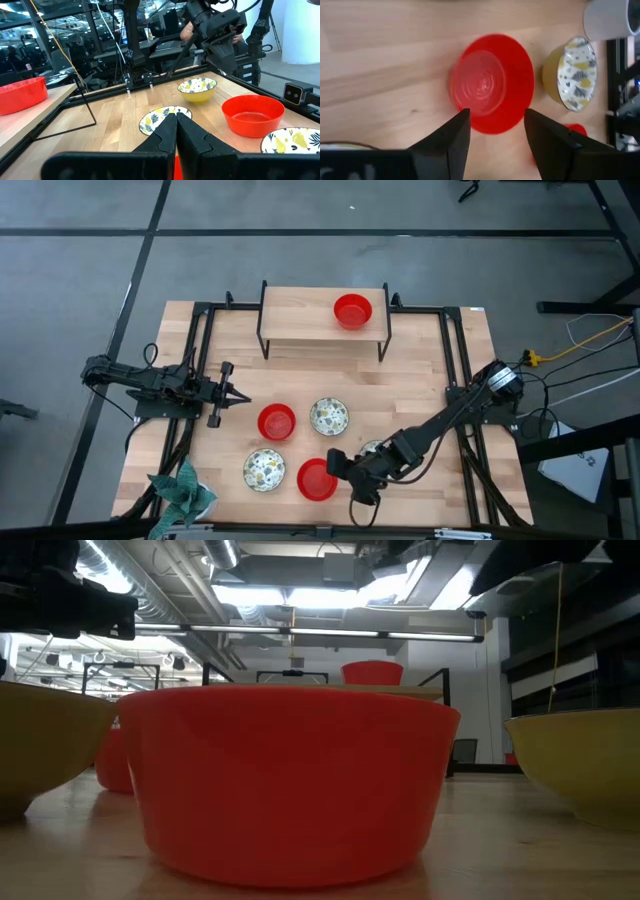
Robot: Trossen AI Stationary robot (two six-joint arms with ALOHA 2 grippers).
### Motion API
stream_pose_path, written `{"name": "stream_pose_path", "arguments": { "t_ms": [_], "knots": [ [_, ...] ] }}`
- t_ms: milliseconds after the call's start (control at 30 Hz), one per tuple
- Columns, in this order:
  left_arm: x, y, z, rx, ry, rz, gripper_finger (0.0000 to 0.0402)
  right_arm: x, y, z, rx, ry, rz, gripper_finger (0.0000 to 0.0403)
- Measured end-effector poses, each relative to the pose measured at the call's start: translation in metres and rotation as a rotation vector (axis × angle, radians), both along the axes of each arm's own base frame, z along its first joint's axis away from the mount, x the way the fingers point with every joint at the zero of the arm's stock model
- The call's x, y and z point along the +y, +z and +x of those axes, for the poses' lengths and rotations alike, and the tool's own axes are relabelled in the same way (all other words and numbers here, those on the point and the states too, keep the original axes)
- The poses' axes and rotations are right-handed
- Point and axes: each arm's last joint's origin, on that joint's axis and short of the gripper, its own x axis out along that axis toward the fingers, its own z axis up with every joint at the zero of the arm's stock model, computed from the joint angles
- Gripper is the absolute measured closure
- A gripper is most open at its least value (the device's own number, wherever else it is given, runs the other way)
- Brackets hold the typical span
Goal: Pick & Place Mini bowls
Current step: Stack the bottom red bowl on top of the red bowl on the shelf
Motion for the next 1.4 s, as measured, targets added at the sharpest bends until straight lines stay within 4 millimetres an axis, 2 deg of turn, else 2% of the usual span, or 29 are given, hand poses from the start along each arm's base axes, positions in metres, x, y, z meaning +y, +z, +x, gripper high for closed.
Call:
{"name": "stream_pose_path", "arguments": {
  "t_ms": [200,433,633,1000,1400],
  "knots": [
    [0.000,0.000,0.000,0.001,0.000,0.000,0.0398,-0.001,0.001,0.001,0.007,0.004,0.009,0.0218],
    [0.000,0.000,0.000,0.000,0.000,0.000,0.0398,-0.009,0.013,0.009,0.023,0.004,0.045,0.0218],
    [0.000,0.000,0.000,0.000,0.000,0.000,0.0398,-0.011,0.014,0.023,0.083,0.008,0.074,0.0218],
    [0.000,0.000,0.000,0.001,-0.002,0.001,0.0398,-0.011,-0.014,0.040,0.245,0.049,0.090,0.0218],
    [0.000,0.000,0.000,0.000,-0.002,0.000,0.0398,-0.012,-0.039,0.050,0.283,0.103,0.041,0.0218]
  ]
}}
